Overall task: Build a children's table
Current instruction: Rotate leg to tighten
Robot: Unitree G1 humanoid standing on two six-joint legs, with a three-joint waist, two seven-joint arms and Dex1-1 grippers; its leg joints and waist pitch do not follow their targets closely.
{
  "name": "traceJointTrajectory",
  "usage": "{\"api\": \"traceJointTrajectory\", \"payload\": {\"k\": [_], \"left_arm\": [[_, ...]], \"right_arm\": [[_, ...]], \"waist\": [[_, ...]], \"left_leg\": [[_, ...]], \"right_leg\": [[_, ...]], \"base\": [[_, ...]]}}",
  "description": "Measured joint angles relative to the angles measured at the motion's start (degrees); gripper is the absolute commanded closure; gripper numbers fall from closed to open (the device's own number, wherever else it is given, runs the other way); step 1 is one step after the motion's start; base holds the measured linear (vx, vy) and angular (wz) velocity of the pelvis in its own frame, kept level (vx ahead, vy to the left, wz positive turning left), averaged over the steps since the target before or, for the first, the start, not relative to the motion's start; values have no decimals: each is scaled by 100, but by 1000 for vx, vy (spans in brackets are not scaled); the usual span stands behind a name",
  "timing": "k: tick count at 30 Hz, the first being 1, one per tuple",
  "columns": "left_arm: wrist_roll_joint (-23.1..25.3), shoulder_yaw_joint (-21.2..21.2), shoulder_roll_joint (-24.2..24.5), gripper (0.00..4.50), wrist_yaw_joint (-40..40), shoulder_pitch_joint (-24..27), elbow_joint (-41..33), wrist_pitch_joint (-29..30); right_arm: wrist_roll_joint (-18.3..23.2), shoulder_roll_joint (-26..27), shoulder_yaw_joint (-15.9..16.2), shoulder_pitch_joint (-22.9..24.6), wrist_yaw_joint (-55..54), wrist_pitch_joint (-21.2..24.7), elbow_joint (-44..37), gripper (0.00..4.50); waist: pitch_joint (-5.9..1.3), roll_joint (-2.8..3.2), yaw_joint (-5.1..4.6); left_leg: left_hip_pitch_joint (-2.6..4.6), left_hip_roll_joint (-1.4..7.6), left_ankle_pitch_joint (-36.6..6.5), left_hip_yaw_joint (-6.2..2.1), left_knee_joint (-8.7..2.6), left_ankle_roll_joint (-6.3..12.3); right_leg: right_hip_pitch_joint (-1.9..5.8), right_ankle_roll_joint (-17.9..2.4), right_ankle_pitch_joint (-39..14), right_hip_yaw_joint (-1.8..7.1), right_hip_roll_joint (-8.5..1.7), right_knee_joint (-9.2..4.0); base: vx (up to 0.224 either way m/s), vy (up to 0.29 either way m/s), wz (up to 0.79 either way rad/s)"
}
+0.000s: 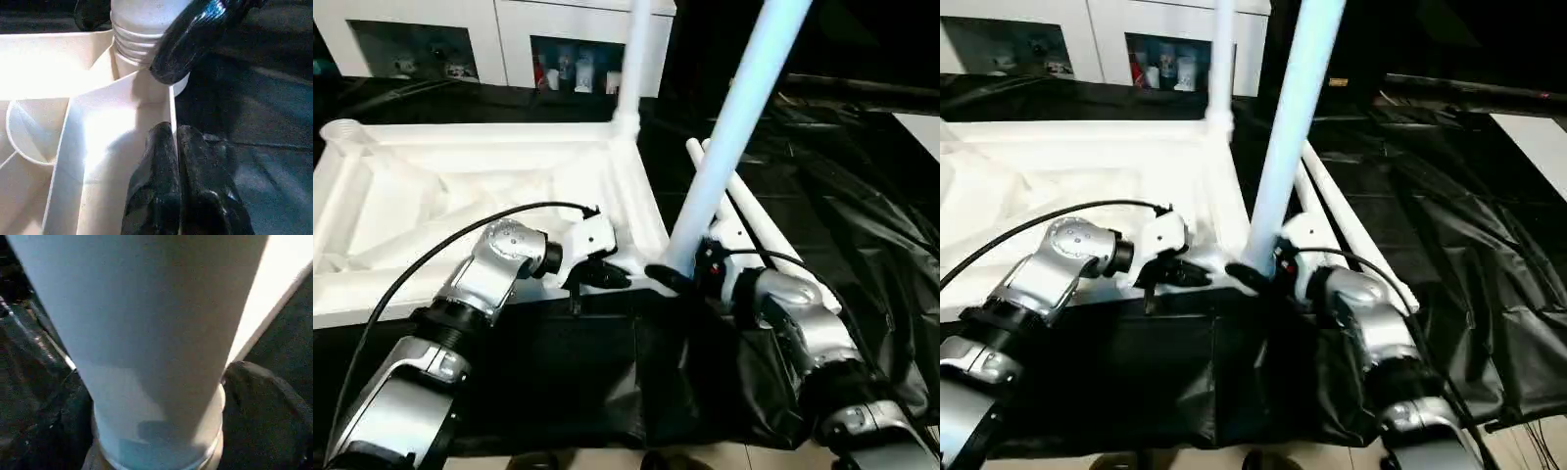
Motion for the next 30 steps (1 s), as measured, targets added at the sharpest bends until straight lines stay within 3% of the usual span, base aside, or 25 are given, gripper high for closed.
{"api": "traceJointTrajectory", "payload": {"k": [1, 5, 16, 19, 24, 30], "left_arm": [[-5, 0, 8, 450, -12, 6, -9, 0], [-9, 10, 38, 450, -59, 50, -91, 2], [16, 68, 24, 450, 80, 76, -88, 63], [193, 99, -298, 450, 627, -147, 298, 90], [517, 117, -1210, 450, 2205, -745, 1266, 371], [587, 118, -1524, 450, 2667, -951, 1681, 301]], "right_arm": [[3, -7, 8, 5, 22, 1, -11, 61], [22, -5, 14, 73, 111, 100, -168, 99], [22, 169, -12, 96, -179, 137, -181, 173], [-55, 438, -217, -44, -1015, 58, 154, 175], [-224, 1082, -829, -885, -3378, 29, 1286, 177], [-251, 1302, -1005, -1178, -4042, -156, 1752, 177]], "waist": [[0, 0, 1], [1, 1, 11], [0, 1, 1], [-5, 2, -15], [-13, 12, -47], [-29, 34, -32]], "left_leg": [[0, 0, 0, 0, 0, 0], [-2, 0, 0, 0, -3, 0], [6, 0, 0, 1, 2, 0], [15, -1, 1, 2, 11, -1], [18, -11, 2, 4, 28, -2], [12, -9, 2, 2, 29, 0]], "right_leg": [[0, 0, 0, 0, 0, 0], [-2, 1, -1, 0, 0, -1], [3, 1, 0, 1, 0, 5], [14, -7, 5, 6, 0, 4], [28, 7, 0, 15, -6, -6], [31, -18, 20, 12, -7, 0]], "base": [[0, 0, 0], [0, 0, 0], [0, 0, 0], [0, 0, 0], [0, 0, 0], [0, 0, 0]]}}
